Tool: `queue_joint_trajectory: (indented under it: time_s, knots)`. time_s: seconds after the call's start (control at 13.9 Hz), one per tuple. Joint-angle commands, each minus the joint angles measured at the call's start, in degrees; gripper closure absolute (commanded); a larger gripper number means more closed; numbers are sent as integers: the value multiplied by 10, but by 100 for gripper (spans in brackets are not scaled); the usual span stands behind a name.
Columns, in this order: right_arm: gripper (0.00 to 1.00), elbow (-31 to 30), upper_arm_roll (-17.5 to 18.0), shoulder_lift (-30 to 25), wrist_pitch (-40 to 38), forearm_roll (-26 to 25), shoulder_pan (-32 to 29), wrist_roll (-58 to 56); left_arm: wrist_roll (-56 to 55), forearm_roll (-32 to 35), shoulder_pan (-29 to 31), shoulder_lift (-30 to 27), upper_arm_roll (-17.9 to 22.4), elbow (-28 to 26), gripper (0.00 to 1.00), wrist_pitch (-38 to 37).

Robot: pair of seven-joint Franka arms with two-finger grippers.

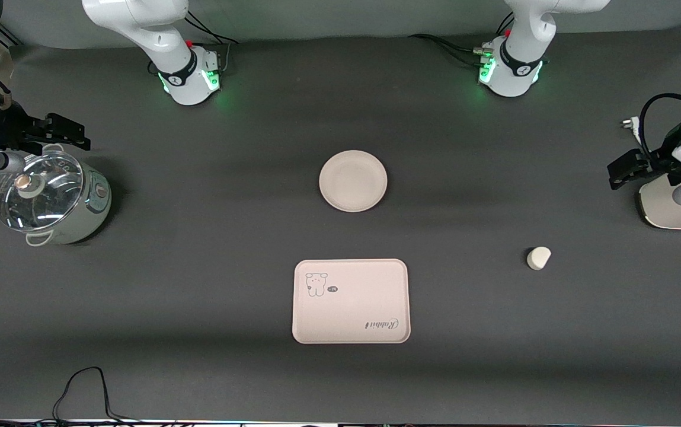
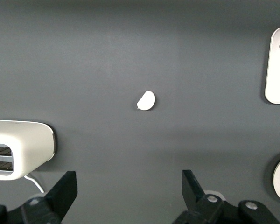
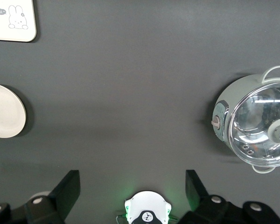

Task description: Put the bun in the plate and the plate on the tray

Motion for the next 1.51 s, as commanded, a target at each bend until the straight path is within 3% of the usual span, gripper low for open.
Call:
queue_joint_trajectory:
  time_s: [0.0, 1.08, 1.22, 1.44]
  knots:
    - [0, 2, -1, 7, -8, 6, 0, 4, 11, 5, -10, 2, 8, 13, 0, -26]
    - [0, -3, -3, 8, -1, 9, -1, 0, 34, -2, 2, 19, 8, 4, 0, -27]
    - [0, -1, -3, 8, -1, 10, -1, -1, 38, -2, 5, 2, 9, -17, 0, -35]
    - [0, -11, -4, 8, -2, 10, -1, -1, 48, -7, 26, -65, 9, -113, 0, 4]
